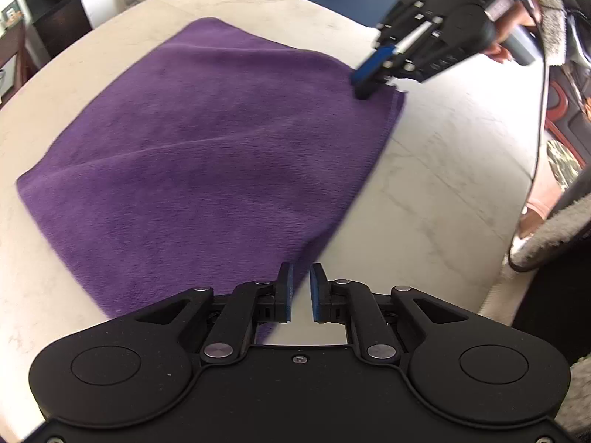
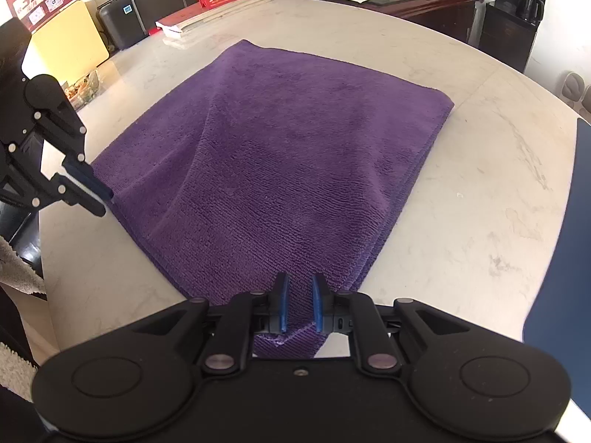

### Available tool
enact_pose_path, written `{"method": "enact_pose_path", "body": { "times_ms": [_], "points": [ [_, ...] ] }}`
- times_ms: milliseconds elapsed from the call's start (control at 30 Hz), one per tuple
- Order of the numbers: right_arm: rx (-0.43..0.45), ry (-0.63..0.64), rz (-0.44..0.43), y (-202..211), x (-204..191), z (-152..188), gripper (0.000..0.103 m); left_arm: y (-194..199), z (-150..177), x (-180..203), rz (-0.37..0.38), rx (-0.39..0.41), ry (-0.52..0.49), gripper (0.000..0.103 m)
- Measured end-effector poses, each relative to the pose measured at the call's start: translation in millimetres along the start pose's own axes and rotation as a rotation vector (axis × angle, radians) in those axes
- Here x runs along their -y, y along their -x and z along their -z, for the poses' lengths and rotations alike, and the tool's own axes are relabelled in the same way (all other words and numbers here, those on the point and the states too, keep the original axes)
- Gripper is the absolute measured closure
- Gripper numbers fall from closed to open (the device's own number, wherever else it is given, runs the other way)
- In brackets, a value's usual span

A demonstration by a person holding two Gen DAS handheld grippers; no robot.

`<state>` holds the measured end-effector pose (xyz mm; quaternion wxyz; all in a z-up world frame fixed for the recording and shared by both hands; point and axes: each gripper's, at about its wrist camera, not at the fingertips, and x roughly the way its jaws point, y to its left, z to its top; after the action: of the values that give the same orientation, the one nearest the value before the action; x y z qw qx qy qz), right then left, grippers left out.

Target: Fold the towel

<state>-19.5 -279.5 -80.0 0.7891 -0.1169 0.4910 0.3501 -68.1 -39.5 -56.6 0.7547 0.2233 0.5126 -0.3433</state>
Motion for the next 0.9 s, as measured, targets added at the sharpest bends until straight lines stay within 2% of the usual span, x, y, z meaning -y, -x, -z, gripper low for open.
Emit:
{"method": "enact_pose_path", "body": {
  "times_ms": [67,167,300,333,433,467,767,900],
  "points": [
    [-0.003,0.001,0.001,0,-1,-1,0.091,-2,-2,1,-0.004,-0.005,-0.03,0.082],
    [-0.009,0.007,0.005,-1,-1,-2,0.091,-6,-4,4,-0.006,-0.005,-0.07,0.081],
    [-0.014,0.016,0.009,-1,-2,-3,0.091,-14,-8,2,-0.018,-0.004,-0.077,0.082],
    [-0.014,0.017,0.01,-2,-2,-3,0.091,-15,-10,0,-0.018,-0.002,-0.073,0.082],
    [-0.016,0.02,0.011,-2,-3,-3,0.091,-12,-7,1,-0.015,-0.014,-0.071,0.098],
    [-0.016,0.02,0.011,-2,-2,-3,0.091,-11,-7,1,-0.013,-0.018,-0.07,0.1],
    [-0.016,0.021,0.012,-1,-1,-4,0.091,-8,1,14,0.006,-0.063,-0.094,0.1],
    [-0.019,0.027,0.014,-1,-1,-5,0.091,-7,5,16,0.013,-0.064,-0.068,0.098]
  ]
}}
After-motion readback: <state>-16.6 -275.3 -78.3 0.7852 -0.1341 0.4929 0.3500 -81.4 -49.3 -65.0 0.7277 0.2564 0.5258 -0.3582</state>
